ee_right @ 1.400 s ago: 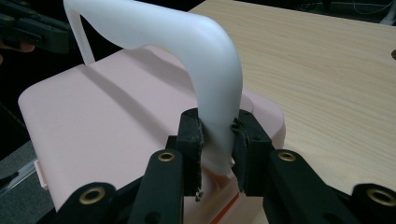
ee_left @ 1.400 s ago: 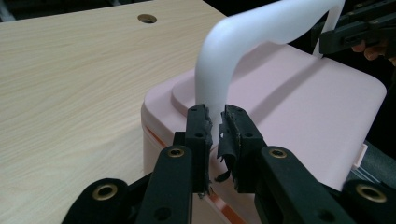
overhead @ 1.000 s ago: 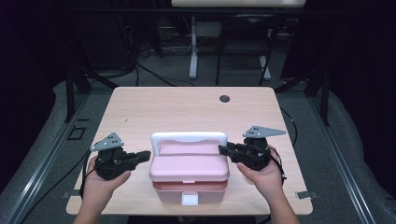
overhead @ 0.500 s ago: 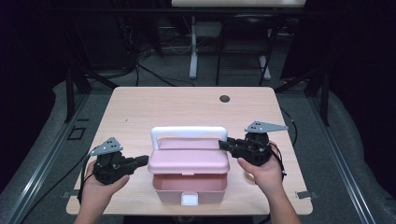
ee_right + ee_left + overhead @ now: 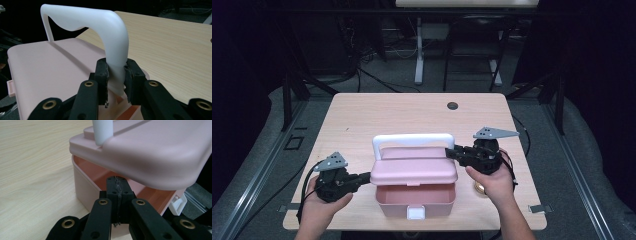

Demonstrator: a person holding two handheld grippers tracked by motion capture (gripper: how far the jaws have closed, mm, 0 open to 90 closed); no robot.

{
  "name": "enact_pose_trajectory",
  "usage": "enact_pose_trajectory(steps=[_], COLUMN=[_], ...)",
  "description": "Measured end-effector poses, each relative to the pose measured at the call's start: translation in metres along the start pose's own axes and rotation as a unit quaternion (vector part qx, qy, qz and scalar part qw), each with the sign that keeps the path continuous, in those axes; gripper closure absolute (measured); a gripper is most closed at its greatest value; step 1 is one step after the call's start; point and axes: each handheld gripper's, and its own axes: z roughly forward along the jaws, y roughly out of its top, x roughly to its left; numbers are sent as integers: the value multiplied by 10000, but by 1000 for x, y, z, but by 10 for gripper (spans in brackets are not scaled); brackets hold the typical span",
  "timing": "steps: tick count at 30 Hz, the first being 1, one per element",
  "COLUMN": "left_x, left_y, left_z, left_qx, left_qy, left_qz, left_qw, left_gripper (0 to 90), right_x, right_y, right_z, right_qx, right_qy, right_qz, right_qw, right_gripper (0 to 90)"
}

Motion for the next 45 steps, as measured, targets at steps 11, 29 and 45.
enact_pose_trajectory(steps=[11,29,45], left_x=[-13,-24,-21], left_y=[2,6,20], left_z=[11,14,9], left_qx=[160,177,42], left_qy=[-172,-345,-323], left_qz=[191,381,451], left_qw=[9995,9985,9985], left_gripper=[897,894,893], right_x=[1,-2,-3], right_y=[-1,-3,-8], right_z=[0,1,-31], right_qx=[-13,-34,-554], right_qy=[-6,-4,-264], right_qz=[-14,55,173], right_qw=[10000,10000,9980], right_gripper=[739,736,691])
